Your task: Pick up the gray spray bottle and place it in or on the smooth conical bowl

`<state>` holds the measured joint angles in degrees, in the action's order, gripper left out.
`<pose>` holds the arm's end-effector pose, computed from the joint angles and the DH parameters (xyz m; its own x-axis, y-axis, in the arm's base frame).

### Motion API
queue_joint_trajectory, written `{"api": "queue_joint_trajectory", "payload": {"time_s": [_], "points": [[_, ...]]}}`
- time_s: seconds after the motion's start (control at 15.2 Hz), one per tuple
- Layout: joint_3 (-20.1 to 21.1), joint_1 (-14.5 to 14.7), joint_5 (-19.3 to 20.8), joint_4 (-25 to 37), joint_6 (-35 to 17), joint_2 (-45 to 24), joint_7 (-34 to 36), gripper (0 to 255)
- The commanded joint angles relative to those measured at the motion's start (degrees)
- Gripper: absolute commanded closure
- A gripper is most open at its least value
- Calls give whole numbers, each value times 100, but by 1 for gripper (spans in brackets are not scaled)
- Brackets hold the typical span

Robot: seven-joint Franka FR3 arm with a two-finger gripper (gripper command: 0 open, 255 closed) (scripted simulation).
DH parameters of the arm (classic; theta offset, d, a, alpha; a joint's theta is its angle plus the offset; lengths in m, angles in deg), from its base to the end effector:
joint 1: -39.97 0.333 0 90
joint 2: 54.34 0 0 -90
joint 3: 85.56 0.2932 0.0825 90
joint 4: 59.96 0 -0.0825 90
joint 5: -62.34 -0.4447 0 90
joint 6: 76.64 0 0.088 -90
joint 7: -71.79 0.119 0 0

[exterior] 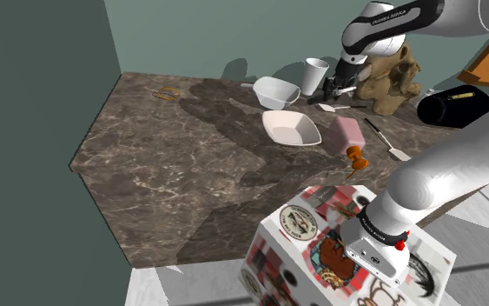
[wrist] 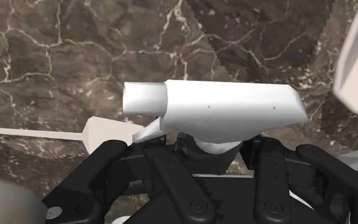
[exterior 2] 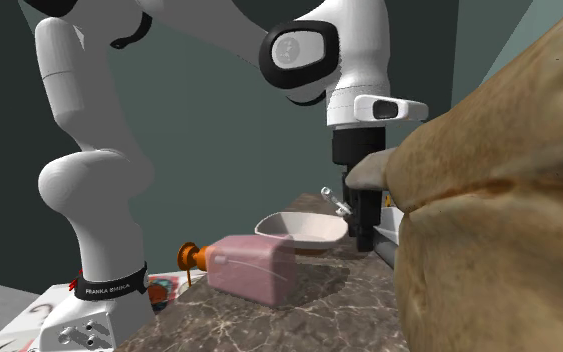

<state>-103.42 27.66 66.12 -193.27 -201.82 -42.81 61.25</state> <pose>0.4653 -0.2719 0.3539 0.9536 -0.2966 0.0512 -0.2971 -0.9548 0.0039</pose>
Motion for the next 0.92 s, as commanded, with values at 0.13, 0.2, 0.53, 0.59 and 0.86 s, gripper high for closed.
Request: {"api": "queue_joint_trajectory", "payload": {"time_s": [0.13,0.2,0.53,0.59,0.86], "points": [[15,-6,25,221,336,118,10,255],[21,-6,30,274,416,146,15,255],[53,-5,48,552,812,267,37,255],[57,-5,50,591,863,280,39,255],[350,237,-93,903,851,-69,492,255]]}}
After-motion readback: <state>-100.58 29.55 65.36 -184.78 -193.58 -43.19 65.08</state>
